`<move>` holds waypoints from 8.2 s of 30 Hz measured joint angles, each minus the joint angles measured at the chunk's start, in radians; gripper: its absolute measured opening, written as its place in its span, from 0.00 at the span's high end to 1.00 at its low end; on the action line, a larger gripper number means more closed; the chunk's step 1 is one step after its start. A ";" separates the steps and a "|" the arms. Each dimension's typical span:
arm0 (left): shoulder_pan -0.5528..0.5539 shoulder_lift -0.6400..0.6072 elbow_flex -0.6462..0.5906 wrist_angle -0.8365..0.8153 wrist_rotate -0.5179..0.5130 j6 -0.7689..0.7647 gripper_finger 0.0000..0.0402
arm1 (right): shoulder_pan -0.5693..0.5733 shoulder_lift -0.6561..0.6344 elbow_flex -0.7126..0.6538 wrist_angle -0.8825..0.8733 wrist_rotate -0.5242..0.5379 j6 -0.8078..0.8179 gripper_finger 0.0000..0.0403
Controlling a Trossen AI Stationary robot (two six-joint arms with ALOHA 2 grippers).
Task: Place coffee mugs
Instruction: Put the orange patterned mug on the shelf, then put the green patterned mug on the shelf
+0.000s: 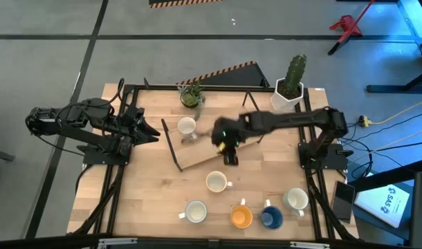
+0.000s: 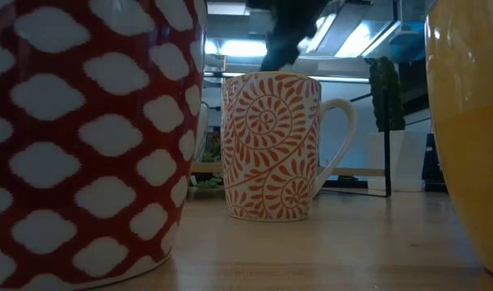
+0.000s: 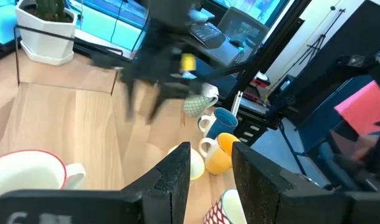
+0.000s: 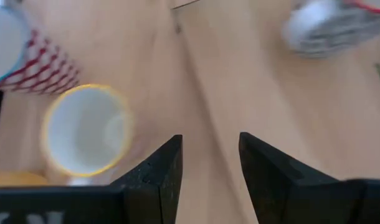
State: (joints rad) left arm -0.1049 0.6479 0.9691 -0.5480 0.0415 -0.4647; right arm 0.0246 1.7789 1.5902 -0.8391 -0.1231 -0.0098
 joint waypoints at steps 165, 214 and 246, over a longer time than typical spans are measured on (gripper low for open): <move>-0.001 -0.002 0.000 -0.098 0.083 0.003 0.72 | 0.648 -0.005 0.197 -0.652 0.122 0.832 0.78; 0.000 -0.002 0.000 -0.095 -0.034 -0.031 0.72 | 0.774 -0.313 -0.380 -0.242 0.173 1.025 0.47; 0.000 -0.002 0.000 -0.096 -0.033 -0.022 0.72 | 0.924 -0.343 -0.617 -0.104 0.077 1.576 0.57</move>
State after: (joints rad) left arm -0.1047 0.6460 0.9695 -0.6439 0.0090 -0.4862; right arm 0.9482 1.4357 0.9734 -0.9429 -0.0463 1.5658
